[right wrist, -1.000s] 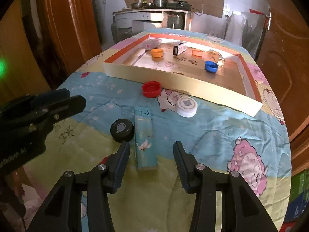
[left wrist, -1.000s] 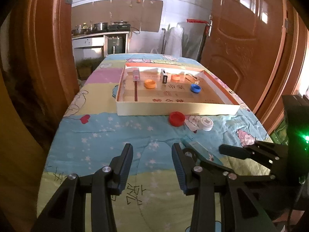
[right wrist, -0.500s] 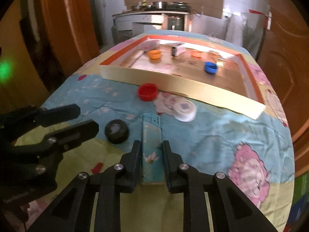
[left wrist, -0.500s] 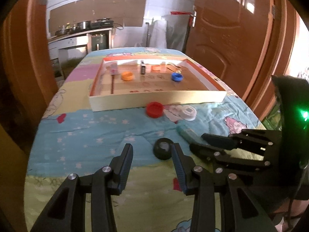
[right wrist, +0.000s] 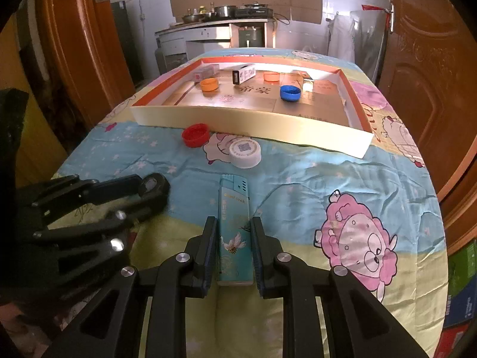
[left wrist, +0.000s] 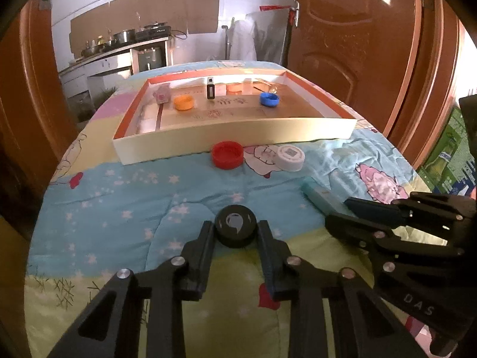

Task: Organize rigid objects
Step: 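Grasp the black round cap with the left gripper while the right grasps the teal lighter, then carry the black cap and teal lighter with both grippers toward the box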

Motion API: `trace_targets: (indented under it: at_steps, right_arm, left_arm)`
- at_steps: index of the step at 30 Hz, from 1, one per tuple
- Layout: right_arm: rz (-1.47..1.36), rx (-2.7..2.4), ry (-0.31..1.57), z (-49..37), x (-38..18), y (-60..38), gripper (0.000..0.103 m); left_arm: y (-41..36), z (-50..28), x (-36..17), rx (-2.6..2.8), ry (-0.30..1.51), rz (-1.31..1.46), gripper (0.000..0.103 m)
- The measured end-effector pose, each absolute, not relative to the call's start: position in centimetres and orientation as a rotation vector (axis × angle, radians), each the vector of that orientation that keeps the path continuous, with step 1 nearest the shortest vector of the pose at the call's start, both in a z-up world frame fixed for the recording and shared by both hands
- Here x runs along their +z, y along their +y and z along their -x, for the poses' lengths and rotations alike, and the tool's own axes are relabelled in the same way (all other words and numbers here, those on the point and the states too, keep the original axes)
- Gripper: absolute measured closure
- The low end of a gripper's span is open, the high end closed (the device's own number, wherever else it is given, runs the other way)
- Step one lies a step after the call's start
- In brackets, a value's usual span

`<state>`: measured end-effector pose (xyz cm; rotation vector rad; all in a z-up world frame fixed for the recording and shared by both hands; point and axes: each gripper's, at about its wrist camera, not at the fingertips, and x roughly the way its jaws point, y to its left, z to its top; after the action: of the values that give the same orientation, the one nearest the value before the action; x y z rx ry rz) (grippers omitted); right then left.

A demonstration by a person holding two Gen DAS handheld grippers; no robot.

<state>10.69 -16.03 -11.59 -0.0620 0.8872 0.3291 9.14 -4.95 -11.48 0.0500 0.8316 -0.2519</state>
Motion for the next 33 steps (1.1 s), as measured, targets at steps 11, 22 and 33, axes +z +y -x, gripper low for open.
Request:
trace_targets:
  at_steps: [11,22,33]
  right_arm:
    - [0.043,0.343,0.876,-10.2,-11.1,-15.9,0.08]
    - [0.034,0.317,0.827,-9.9,-8.6,-16.5,0.08]
    - [0.041,0.277,0.792,-10.8,-6.6,-17.5,0.08]
  left_arm:
    - [-4.1,-8.5,-9.8,-0.238,0.785,-0.016,0.073]
    - [-3.7,-8.5,-7.2,-0.236,0.734,-0.019,0.073]
    - [-3.4,-9.4,-5.3,-0.229,0.713,-0.016,0.073]
